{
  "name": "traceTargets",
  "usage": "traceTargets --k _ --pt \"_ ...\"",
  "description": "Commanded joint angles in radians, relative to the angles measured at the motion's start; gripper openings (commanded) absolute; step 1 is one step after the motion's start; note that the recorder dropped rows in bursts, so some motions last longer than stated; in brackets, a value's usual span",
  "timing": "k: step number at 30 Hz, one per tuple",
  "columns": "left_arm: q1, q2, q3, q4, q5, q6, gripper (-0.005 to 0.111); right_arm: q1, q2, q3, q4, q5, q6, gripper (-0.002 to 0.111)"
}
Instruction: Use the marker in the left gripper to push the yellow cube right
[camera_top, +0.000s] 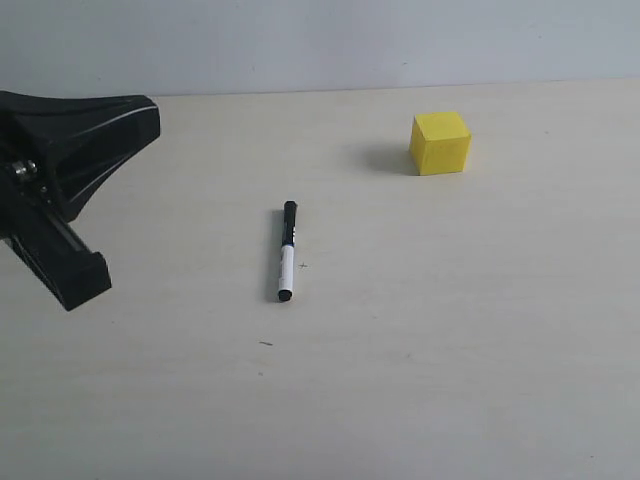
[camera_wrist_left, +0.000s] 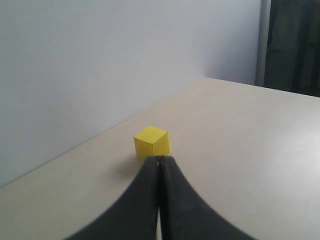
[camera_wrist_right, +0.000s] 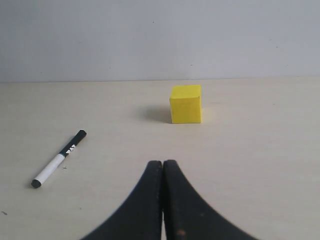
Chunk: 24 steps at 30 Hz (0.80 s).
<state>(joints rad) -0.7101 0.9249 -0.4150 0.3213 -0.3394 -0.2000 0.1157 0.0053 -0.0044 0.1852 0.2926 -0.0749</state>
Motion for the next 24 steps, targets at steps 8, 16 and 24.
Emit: traceTargets --k 8,16,24 --pt "0.015 -0.015 0.004 0.004 0.013 -0.005 0.001 0.001 -0.005 0.004 -0.001 -0.007 -0.003 0.000" --pt "0.403 -0.275 0.004 0.027 0.275 -0.462 0.001 0.001 -0.005 0.004 -0.001 -0.007 -0.003 0.000" --pt "0.683 -0.559 0.121 0.025 0.470 -0.484 0.001 0.001 -0.005 0.004 -0.001 -0.007 -0.003 0.000"
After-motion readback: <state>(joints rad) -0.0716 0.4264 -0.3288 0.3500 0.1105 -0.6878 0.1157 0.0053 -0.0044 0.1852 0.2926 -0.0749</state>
